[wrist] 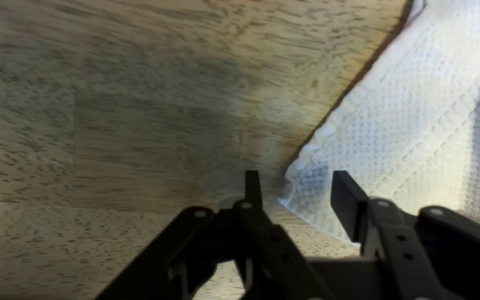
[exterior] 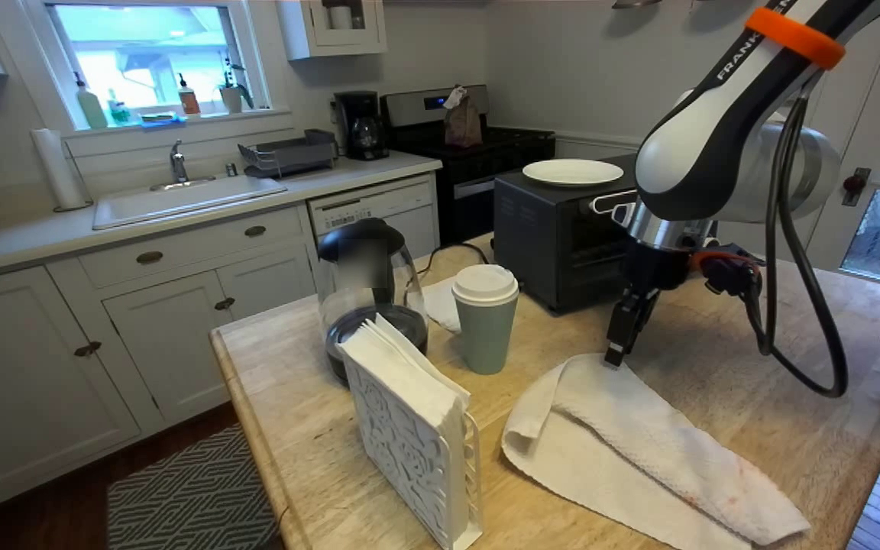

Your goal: Unfold the white towel

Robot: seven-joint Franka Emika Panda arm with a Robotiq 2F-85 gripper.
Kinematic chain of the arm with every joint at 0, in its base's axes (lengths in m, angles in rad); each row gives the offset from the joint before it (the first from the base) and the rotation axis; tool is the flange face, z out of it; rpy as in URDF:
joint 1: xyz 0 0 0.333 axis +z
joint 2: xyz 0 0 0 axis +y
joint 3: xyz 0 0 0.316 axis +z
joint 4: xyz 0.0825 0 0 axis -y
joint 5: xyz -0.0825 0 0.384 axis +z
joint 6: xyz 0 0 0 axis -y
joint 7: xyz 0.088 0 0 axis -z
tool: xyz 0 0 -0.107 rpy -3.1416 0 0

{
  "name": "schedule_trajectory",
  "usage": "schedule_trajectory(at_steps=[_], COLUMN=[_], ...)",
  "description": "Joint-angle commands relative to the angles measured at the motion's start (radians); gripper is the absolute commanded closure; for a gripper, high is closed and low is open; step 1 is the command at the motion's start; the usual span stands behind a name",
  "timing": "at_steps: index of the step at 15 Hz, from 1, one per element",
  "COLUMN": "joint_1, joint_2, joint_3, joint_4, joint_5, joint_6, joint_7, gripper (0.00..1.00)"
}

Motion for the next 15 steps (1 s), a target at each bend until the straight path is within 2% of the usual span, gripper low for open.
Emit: schedule_trajectory(at_steps=[1,3,4,5,9,12,15], joint_1=[-0.035,-0.039,-0.042,-0.046,-0.065,-0.066,-0.078], joint_2=[0.039,0.048,0.051,0.047,0.010,-0.029,-0.146], joint_3=[0.041,0.052,0.058,0.064,0.086,0.080,0.067], joint_4=[0.028,0.030,0.029,0.027,0.006,-0.009,-0.044], joint_5=[0.022,0.018,0.017,0.018,0.025,0.008,0.007], joint_6=[0.033,0.041,0.046,0.048,0.047,0.038,0.012], joint_7=[-0.033,-0.033,-0.033,-0.035,-0.055,-0.057,-0.094], gripper=[0.43,0.51,0.69,0.70,0.99,1.00,0.99])
